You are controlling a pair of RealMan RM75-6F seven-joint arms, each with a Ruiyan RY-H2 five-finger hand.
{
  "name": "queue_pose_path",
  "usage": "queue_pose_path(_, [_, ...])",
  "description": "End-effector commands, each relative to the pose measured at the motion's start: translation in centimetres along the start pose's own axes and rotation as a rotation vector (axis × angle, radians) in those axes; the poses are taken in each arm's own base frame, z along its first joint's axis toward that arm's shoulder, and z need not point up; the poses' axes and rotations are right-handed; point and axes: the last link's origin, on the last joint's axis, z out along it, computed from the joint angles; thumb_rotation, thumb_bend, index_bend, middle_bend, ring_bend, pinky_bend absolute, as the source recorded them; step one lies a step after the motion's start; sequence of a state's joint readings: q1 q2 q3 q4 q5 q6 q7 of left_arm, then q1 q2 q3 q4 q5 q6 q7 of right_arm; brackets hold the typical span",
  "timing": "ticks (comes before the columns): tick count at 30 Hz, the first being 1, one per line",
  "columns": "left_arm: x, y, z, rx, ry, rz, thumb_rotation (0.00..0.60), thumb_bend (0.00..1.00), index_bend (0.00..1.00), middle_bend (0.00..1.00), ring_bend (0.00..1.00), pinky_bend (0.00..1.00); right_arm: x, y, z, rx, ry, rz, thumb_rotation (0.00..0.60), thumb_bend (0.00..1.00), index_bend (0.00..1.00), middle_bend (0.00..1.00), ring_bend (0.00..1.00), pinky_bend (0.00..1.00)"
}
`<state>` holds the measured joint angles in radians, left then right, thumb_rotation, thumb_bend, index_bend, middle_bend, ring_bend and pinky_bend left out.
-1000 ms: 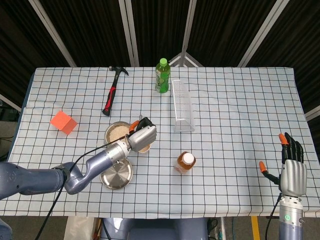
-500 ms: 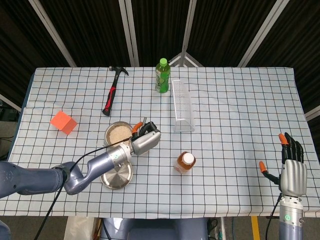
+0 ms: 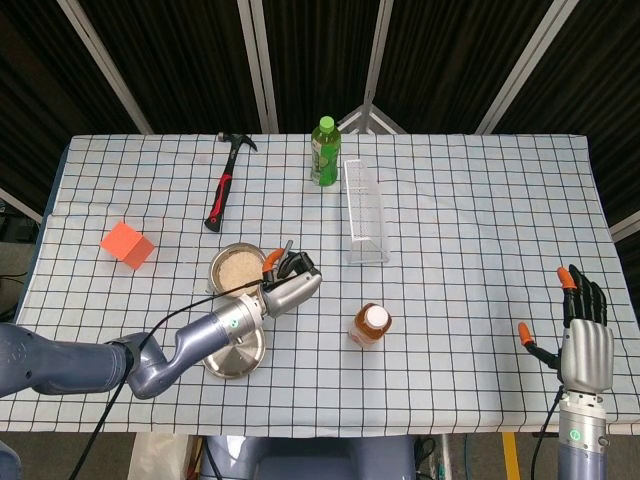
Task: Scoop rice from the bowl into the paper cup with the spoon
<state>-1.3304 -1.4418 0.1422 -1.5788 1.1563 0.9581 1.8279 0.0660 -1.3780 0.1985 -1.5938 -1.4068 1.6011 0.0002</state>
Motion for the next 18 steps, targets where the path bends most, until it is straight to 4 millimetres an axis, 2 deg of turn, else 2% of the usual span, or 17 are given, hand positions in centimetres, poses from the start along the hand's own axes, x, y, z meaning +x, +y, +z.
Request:
queue_pose_path(1, [0.21, 0.13, -0.16, -0.002, -0.004, -0.001, 0.600, 0.64, 0.56, 1.00, 1.00, 1.00, -0.01, 0.00, -0.01, -0.001, 0.001, 0.002, 0.600, 0.33, 0.00, 0.00, 0.00, 0.00])
queue_pose_path(7, [0.03, -0.48, -0.14, 0.046, -0.033, -0.066, 0.600, 0.64, 0.57, 1.00, 1.00, 1.00, -0.01, -0.01, -0.01, 0.000, 0.001, 0.002, 0.600, 0.33, 0.00, 0.00, 0.00, 0.00])
queue_pose_path(14, [-0.24, 0.46, -0.78, 0.012, -0.037, -0.067, 0.600, 0.64, 0.57, 1.00, 1.00, 1.00, -0.01, 0.03, -0.01, -0.001, 0.001, 0.001, 0.600, 0.33, 0.00, 0.00, 0.00, 0.00])
queue_pose_path(18, [-0.38, 0.29, -0.72, 0.049, -0.057, -0.120, 0.600, 0.64, 0.57, 1.00, 1.00, 1.00, -0.04, 0.01, 0.00, -0.001, 0.000, 0.001, 0.600, 0.33, 0.00, 0.00, 0.00, 0.00])
